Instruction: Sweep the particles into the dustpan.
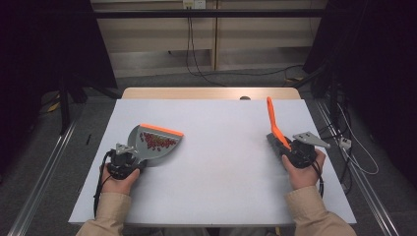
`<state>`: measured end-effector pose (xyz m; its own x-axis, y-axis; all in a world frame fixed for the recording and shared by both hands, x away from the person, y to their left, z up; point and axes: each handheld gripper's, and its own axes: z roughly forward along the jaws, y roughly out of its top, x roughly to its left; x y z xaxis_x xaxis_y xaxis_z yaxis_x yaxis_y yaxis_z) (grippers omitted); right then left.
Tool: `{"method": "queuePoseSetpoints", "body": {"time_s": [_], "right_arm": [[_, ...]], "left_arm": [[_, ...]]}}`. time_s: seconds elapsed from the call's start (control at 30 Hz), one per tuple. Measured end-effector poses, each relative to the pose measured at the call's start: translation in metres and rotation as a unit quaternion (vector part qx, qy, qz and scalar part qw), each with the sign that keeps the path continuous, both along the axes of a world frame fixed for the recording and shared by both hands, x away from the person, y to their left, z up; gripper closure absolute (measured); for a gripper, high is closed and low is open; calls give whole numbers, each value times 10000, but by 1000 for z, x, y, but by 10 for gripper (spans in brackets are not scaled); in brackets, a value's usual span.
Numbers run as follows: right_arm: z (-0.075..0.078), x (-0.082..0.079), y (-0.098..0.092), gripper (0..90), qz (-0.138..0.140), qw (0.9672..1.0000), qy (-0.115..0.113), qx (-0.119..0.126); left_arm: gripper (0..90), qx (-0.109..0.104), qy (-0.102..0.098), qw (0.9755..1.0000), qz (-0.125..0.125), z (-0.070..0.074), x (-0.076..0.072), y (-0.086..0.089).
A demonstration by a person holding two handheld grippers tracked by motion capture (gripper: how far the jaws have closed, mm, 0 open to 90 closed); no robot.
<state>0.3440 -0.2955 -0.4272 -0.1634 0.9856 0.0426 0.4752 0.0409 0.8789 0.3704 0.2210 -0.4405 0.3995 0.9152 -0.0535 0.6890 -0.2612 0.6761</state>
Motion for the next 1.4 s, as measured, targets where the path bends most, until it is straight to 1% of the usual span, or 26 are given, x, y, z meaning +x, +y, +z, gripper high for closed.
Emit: {"method": "queuePoseSetpoints", "body": {"time_s": [0.17, 0.27, 0.33, 0.37, 0.53, 0.6, 0.7, 0.8, 0.9, 1.0, 1.17, 1.4], "right_arm": [[-5, 3, -5, 709, -177, 9997, 61, -123], [-9, 5, -7, 708, -237, 9995, 114, -193], [-10, 5, -8, 708, -278, 9993, 97, -215], [-10, 5, -9, 709, -271, 9994, 107, -189], [-11, 4, -2, 708, -182, 9994, 78, -282], [-11, 4, 1, 707, -157, 9993, 85, -317], [-11, 4, 2, 703, -173, 9995, 87, -257], [-11, 4, 2, 697, -153, 9998, 83, -133], [-11, 3, 4, 692, -100, 9998, 86, -122], [-11, 3, 6, 683, -65, 9999, 86, 1], [-11, 4, 13, 677, 40, 9999, 94, -9], [-11, 5, 18, 672, 63, 9999, 99, 41]], "left_arm": [[622, -57, -13, 10000, 1, 0, -1, -1], [621, -94, -11, 10000, -3, 0, -2, -1], [618, -134, -24, 9999, -4, 0, -3, -1], [616, -165, -22, 9999, -21, 0, -3, -1], [604, -210, -2, 9997, -118, 0, -7, -4], [597, -282, -11, 9995, -149, -1, -9, -6], [572, -333, 4, 9992, -217, -1, -10, -9], [560, -352, 1, 9990, -269, -1, -12, -11], [548, -365, 4, 9988, -315, -1, -13, -12], [534, -389, 7, 9986, -346, -1, -14, -13], [515, -427, 26, 9983, -387, -2, -15, -15], [489, -467, 34, 9980, -436, -1, -17, -18]]}}
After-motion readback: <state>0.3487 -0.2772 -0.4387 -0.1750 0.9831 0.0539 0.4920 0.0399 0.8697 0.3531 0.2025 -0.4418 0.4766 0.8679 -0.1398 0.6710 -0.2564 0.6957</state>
